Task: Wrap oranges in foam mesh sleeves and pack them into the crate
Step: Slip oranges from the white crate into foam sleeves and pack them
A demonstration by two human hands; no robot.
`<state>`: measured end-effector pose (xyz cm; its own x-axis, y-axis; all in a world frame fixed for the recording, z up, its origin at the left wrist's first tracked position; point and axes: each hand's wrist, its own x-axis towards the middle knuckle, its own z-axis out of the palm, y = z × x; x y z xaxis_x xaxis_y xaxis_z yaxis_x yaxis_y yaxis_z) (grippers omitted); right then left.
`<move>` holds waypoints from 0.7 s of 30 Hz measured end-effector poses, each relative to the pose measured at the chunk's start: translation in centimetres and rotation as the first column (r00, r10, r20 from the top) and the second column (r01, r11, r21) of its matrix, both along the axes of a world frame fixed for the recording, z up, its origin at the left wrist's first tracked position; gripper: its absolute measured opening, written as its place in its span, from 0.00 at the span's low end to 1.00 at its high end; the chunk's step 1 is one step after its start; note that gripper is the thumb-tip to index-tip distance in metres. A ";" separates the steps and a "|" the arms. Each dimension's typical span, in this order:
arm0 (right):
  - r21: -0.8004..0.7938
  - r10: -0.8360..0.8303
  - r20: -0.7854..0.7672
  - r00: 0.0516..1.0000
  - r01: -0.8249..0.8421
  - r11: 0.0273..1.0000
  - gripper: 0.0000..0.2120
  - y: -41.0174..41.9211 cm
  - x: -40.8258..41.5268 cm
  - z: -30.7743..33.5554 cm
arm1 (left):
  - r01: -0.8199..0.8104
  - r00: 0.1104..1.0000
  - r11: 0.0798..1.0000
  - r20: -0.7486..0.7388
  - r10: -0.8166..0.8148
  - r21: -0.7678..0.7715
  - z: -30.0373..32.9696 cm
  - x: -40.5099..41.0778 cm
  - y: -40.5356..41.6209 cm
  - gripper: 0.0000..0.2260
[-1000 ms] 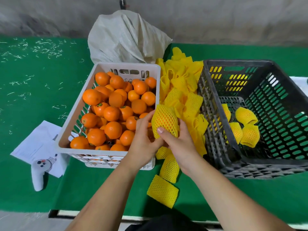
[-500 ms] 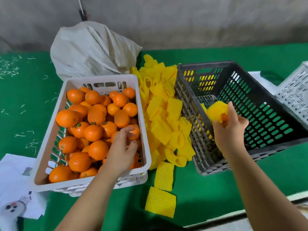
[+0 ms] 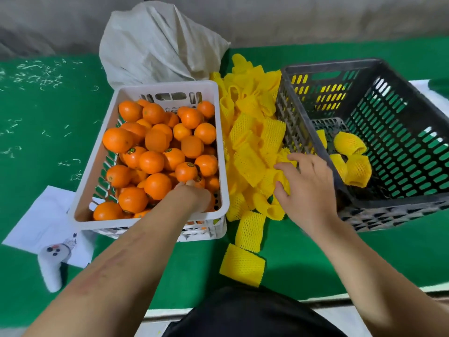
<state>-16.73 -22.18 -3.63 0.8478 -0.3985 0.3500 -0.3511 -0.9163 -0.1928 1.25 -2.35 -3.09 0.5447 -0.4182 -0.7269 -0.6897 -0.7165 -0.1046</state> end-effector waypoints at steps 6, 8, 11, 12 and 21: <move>0.287 0.135 -0.361 0.923 -0.028 0.958 0.24 4.0 -1.6 -5.7 | -0.112 0.969 0.947 0.180 0.171 -0.302 -0.4 -0.4 0.8 0.17; 0.315 0.247 -0.362 0.899 -0.131 0.940 0.21 4.3 -2.3 -6.6 | -0.122 0.962 0.967 0.215 0.171 -0.224 -0.4 -0.8 0.4 0.17; 0.343 0.431 -0.584 0.688 -0.272 0.899 0.29 5.8 -2.7 -8.2 | -0.094 0.958 0.994 0.266 0.104 -0.050 -0.1 -0.9 -0.2 0.19; 0.339 0.449 -0.641 0.622 -0.295 0.893 0.31 6.4 -2.9 -9.0 | -0.081 0.964 0.997 0.254 0.079 -0.004 0.1 -0.8 -0.4 0.20; 0.419 0.484 -0.647 0.589 -0.256 0.871 0.29 6.9 -1.6 -10.2 | 0.092 0.963 0.960 0.221 -0.153 0.265 0.2 -0.6 -1.7 0.30</move>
<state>-18.37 -15.32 -13.80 0.8695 0.0352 -0.4927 -0.1199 -0.9526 -0.2796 0.68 -4.09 -2.87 0.6701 -0.3140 -0.6726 -0.7036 -0.5575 -0.4407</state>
